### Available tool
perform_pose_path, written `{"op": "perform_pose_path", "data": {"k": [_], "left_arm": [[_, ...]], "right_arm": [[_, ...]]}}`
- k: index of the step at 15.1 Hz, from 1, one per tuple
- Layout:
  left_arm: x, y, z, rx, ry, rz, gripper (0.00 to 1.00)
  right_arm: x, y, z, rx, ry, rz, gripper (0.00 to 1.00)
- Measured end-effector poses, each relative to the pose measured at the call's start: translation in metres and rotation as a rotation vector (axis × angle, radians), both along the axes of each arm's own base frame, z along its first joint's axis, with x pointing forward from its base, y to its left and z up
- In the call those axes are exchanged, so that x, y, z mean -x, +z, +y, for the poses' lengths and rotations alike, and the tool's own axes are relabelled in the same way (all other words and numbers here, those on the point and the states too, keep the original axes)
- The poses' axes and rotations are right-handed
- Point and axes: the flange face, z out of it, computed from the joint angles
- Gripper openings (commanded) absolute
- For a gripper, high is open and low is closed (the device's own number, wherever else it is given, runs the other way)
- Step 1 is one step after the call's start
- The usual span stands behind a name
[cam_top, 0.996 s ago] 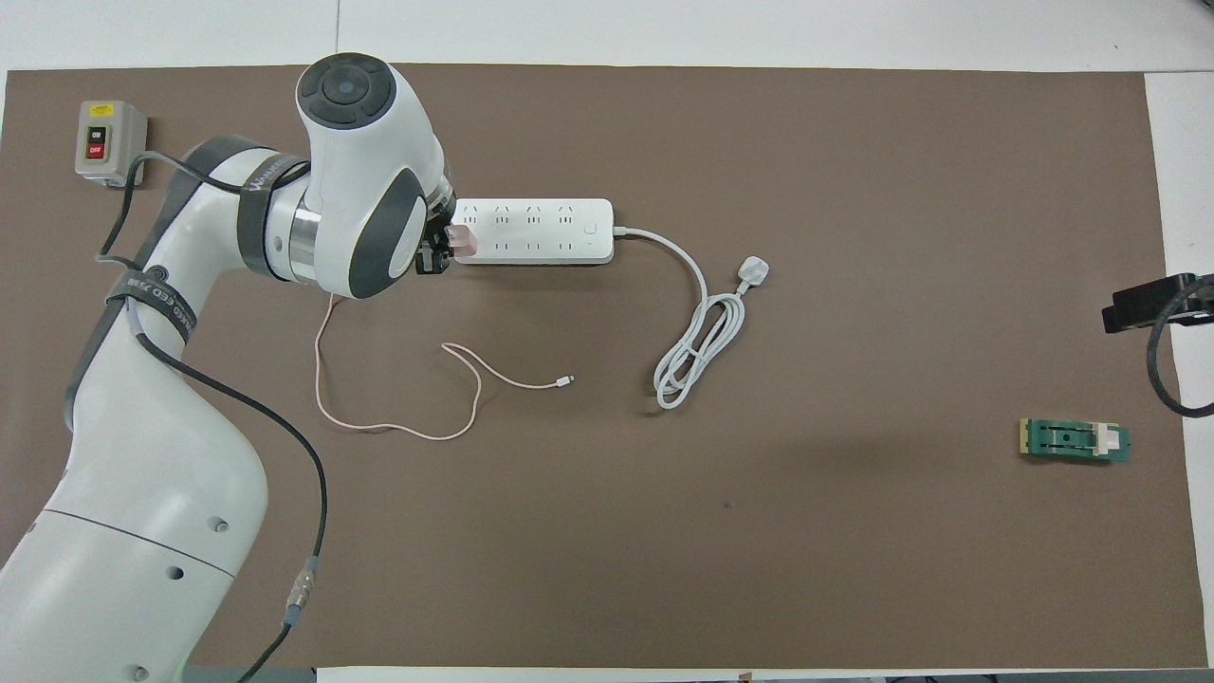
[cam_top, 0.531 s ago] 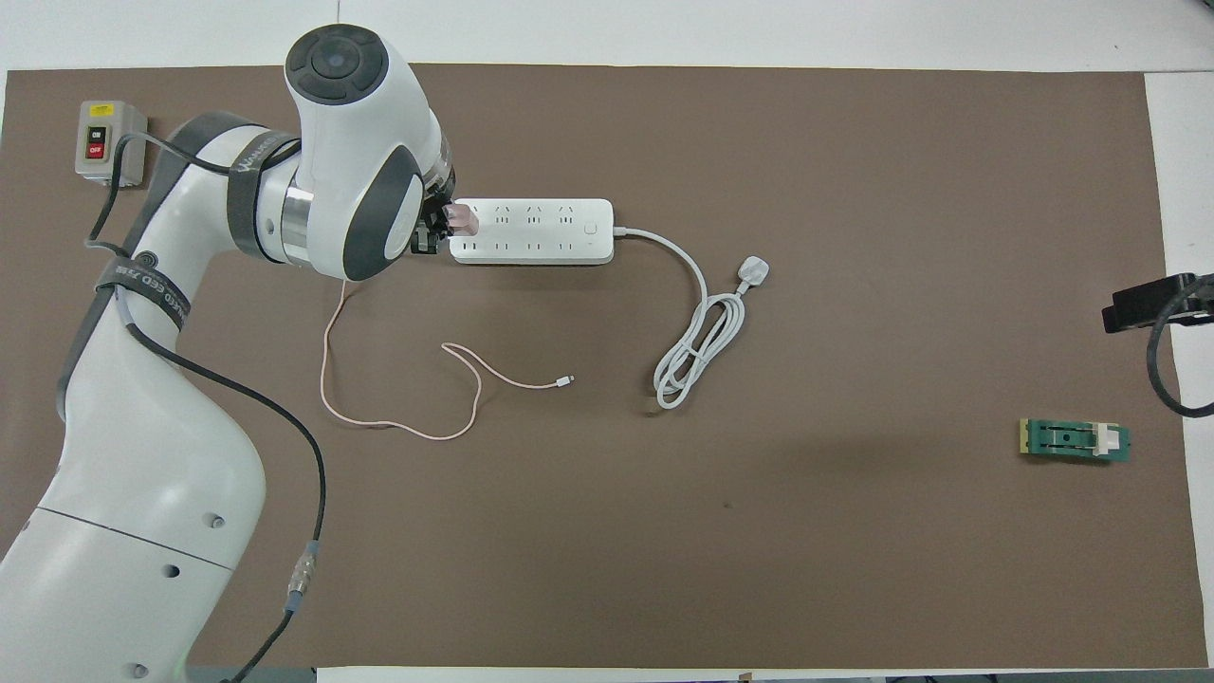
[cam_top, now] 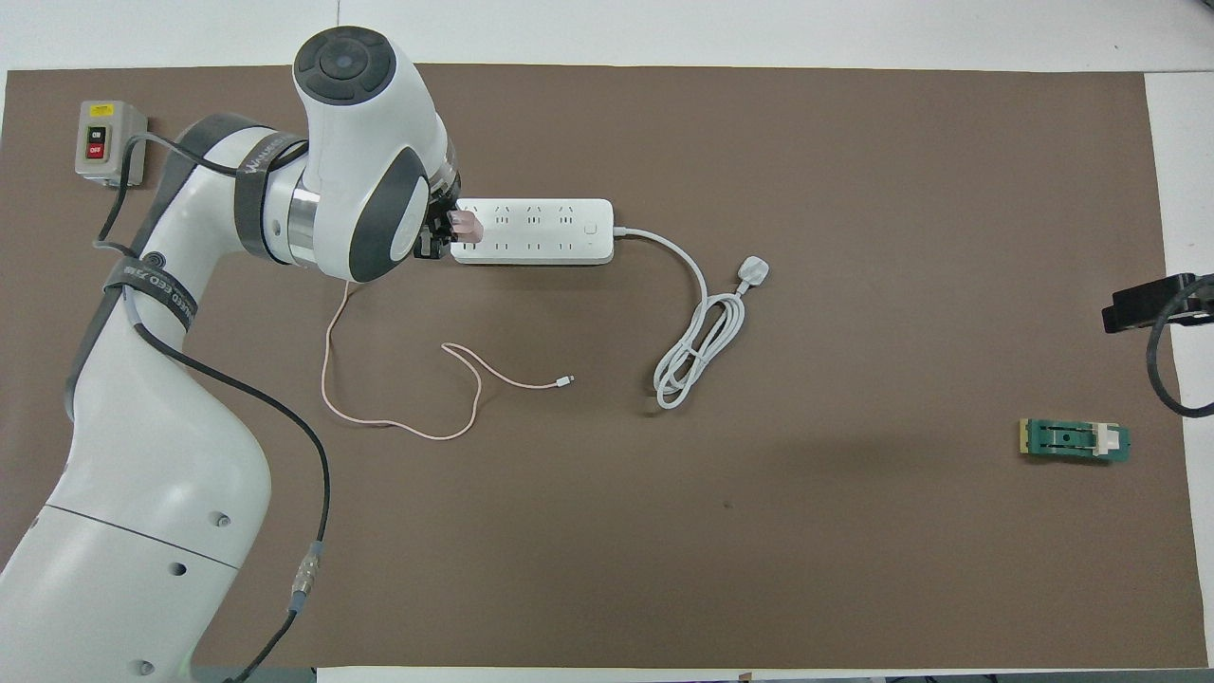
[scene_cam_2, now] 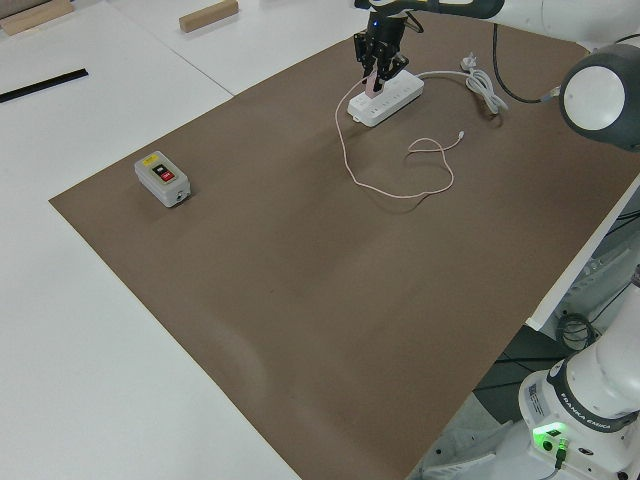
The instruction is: Plug charger into power strip
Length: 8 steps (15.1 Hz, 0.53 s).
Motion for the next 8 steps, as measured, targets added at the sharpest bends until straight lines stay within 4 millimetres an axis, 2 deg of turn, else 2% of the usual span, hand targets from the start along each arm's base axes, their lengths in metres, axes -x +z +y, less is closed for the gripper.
{"op": "perform_pose_path", "data": {"k": [3,8], "left_arm": [[0.004,-0.010,0.001,-0.002,-0.013,0.022,0.00],[0.005,-0.014,0.004,-0.005,-0.015,0.030,0.00]], "right_arm": [[0.000,0.000,0.000,0.000,0.000,0.000,1.00],[0.000,0.000,0.000,0.000,0.000,0.000,1.00]]}}
